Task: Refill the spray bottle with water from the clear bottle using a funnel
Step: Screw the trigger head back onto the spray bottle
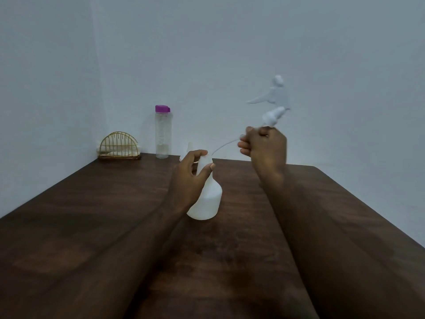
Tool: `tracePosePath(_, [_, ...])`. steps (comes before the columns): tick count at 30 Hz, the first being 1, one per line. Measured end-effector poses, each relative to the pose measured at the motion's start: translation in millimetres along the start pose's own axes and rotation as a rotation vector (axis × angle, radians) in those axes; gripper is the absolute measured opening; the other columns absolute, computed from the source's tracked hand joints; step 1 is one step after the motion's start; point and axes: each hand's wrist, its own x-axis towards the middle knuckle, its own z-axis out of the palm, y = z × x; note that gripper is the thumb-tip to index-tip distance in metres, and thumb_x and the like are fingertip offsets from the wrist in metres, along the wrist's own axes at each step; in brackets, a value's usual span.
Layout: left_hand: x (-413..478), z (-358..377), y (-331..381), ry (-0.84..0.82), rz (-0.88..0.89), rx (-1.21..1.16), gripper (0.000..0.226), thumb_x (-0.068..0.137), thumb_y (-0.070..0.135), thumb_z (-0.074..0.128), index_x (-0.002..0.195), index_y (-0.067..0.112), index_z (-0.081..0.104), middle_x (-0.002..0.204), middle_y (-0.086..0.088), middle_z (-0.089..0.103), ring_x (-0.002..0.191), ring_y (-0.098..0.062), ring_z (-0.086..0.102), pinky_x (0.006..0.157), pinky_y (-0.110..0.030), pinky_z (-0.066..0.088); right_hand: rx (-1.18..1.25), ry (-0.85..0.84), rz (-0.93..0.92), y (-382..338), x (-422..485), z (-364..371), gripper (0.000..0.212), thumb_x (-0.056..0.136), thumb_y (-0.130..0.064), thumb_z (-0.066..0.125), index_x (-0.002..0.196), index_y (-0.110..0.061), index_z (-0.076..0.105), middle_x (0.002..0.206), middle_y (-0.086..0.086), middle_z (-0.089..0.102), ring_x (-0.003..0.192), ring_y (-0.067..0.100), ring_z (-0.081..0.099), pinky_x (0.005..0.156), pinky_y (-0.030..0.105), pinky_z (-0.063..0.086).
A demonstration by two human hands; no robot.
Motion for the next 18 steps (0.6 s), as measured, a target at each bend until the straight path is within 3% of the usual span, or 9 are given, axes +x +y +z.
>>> tracePosePath(4, [-6.6, 4.8, -5.2, 0.045, 0.017, -0.040, 0.045, 0.090, 0.030, 0.066, 0.132, 0.021, 0.054, 0.124, 0.015, 0.056, 0.117, -0.004, 0.055, 0.099, -0.026, 0.047, -0.336, -0.231, -0.164, 8.5, -9.2, 17.8, 0.016, 0.092, -0.021, 0.063, 0.086, -0.007, 0.069, 0.079, 0.003, 0.074, 0.075, 0.016, 0.072, 0.078, 0.041, 0.060])
tracePosePath(7, [-11.8, 6.1, -9.3, 0.075, -0.029, -0.081, 0.054, 0.088, 0.037, 0.066, 0.137, 0.020, 0.050, 0.132, 0.007, 0.058, 0.119, -0.006, 0.055, 0.100, -0.029, 0.048, -0.448, -0.261, -0.220, 12.8, -13.1, 29.1, 0.020, 0.089, -0.026, 0.066, 0.085, -0.007, 0.070, 0.079, 0.004, 0.073, 0.078, 0.019, 0.070, 0.080, 0.043, 0.057])
tracePosePath(10, [-16.6, 5.2, -11.0, 0.068, -0.041, -0.064, 0.055, 0.088, 0.039, 0.064, 0.138, 0.020, 0.050, 0.132, 0.006, 0.059, 0.116, -0.006, 0.057, 0.099, -0.032, 0.049, -0.512, -0.334, -0.198, 16.0, -13.2, 34.5, 0.023, 0.089, -0.025, 0.067, 0.080, -0.004, 0.067, 0.078, 0.006, 0.070, 0.074, 0.019, 0.066, 0.074, 0.037, 0.054])
tracePosePath(12, [-18.9, 4.6, -12.7, 0.054, -0.049, -0.053, 0.056, 0.090, 0.037, 0.063, 0.140, 0.020, 0.047, 0.133, 0.008, 0.056, 0.115, -0.003, 0.054, 0.098, -0.024, 0.047, -0.533, -0.395, -0.182, 19.9, -16.0, 38.2, 0.021, 0.090, -0.024, 0.067, 0.079, -0.006, 0.068, 0.079, 0.005, 0.070, 0.073, 0.017, 0.066, 0.073, 0.036, 0.054])
tracePosePath(15, [-22.4, 4.9, -13.9, 0.059, -0.065, -0.042, 0.056, 0.091, 0.033, 0.064, 0.142, 0.020, 0.044, 0.126, 0.019, 0.049, 0.112, 0.006, 0.047, 0.087, 0.000, 0.036, -0.522, -0.379, -0.185, 24.1, -23.3, 44.6, 0.018, 0.093, -0.025, 0.065, 0.099, -0.010, 0.073, 0.097, 0.004, 0.074, 0.089, 0.018, 0.069, 0.086, 0.038, 0.056])
tracePosePath(18, [-22.2, 4.2, -16.9, 0.068, -0.054, -0.038, 0.057, 0.090, 0.032, 0.064, 0.141, 0.018, 0.044, 0.136, 0.012, 0.050, 0.119, 0.006, 0.044, 0.093, -0.002, 0.035, -0.489, -0.295, -0.147, 26.3, -32.0, 49.7, 0.026, 0.095, -0.024, 0.062, 0.115, -0.008, 0.065, 0.109, 0.007, 0.072, 0.101, 0.020, 0.067, 0.092, 0.035, 0.052])
